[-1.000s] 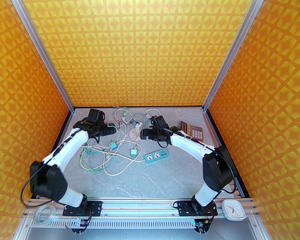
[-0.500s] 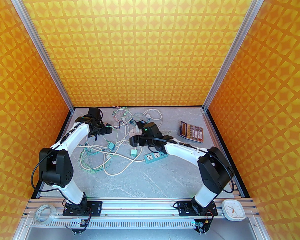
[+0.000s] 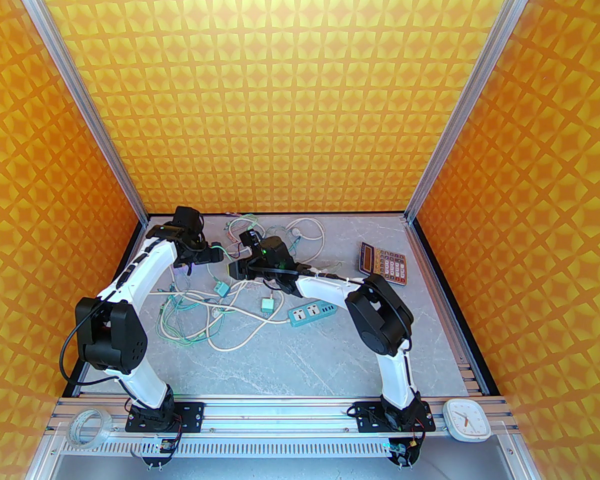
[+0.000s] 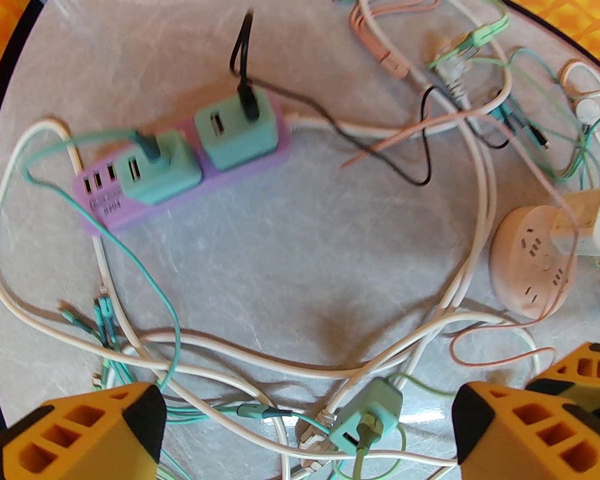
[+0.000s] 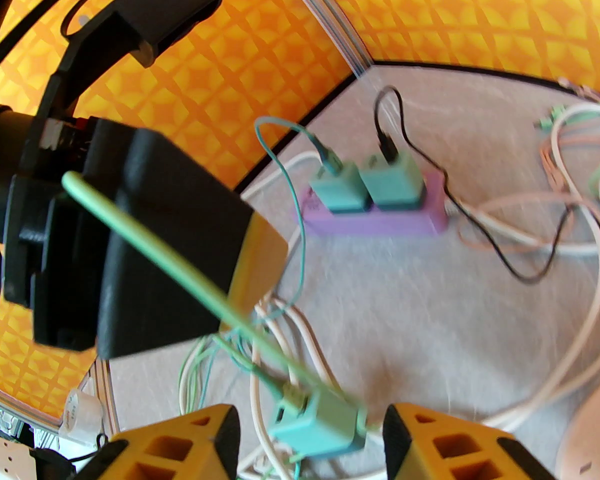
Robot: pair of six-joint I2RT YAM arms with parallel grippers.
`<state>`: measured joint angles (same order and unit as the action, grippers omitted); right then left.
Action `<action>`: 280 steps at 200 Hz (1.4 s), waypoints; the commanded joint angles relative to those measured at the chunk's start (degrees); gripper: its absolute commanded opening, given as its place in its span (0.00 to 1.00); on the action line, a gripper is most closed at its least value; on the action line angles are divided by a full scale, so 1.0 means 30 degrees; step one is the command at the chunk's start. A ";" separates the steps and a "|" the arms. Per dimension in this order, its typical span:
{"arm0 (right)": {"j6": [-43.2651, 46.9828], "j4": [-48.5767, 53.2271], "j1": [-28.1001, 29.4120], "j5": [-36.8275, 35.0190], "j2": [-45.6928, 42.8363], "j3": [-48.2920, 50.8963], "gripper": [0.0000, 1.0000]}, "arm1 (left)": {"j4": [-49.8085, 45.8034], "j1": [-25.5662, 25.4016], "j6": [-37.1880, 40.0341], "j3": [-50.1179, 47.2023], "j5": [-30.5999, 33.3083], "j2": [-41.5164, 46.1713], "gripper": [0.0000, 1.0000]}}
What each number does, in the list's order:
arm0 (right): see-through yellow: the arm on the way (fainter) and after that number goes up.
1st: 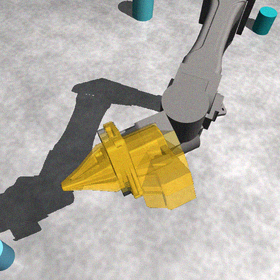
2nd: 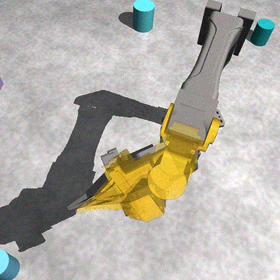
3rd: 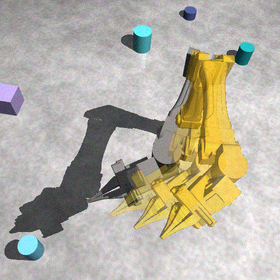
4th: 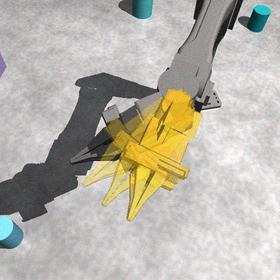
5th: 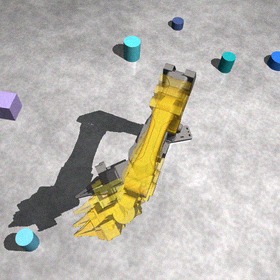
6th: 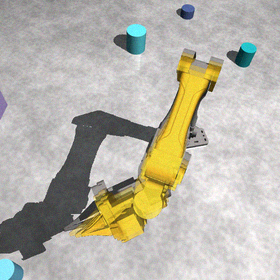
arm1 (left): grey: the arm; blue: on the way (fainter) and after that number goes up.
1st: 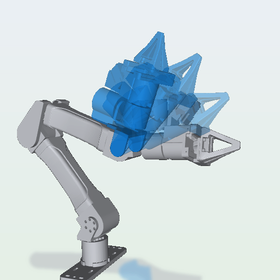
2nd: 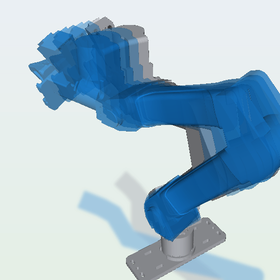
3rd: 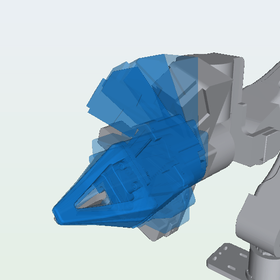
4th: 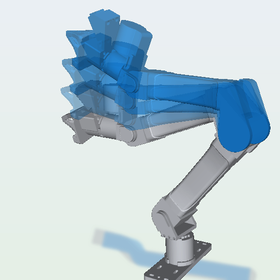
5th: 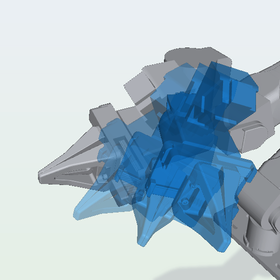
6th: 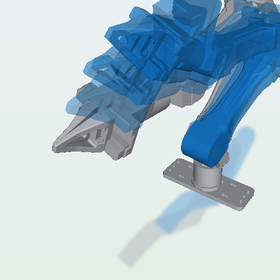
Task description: Pull the plug off the socket
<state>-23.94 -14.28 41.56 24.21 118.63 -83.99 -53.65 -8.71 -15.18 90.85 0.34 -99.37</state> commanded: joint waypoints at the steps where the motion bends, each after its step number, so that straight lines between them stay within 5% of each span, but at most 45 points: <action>1: 0.0615 0.0096 0.0077 0.0631 0.0914 -0.1380 0.52 | -0.1363 0.0062 0.0583 0.1951 -0.0505 -0.0729 0.99; 16: 0.0715 0.0187 0.0092 0.0433 0.1076 -0.1724 0.51 | -0.1283 0.0034 0.0469 0.2093 -0.0883 -0.0604 0.99; 62: 0.1162 0.0204 0.0092 0.0079 0.0246 -0.1154 0.15 | -0.1064 0.0003 0.0372 0.1282 -0.1215 0.0204 0.99; 96: 0.1119 -0.0293 0.0092 -0.0270 -0.1736 0.0401 0.00 | -0.0956 0.0004 0.0373 0.0508 -0.1224 0.0843 0.99; 198: 0.1693 0.1896 0.0092 -0.1375 -0.9635 0.5167 0.00 | -0.0268 -0.3052 -0.0682 -0.4412 -0.2142 0.6809 0.99; 280: 0.0819 0.2908 0.0092 -0.2269 -0.9851 0.6046 0.00 | 0.0013 -0.6594 -0.1353 -0.9374 -0.2230 0.9779 0.99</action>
<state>-19.88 -4.91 41.67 18.83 89.12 -66.35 -54.22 -26.98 -17.96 66.04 -5.45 -72.14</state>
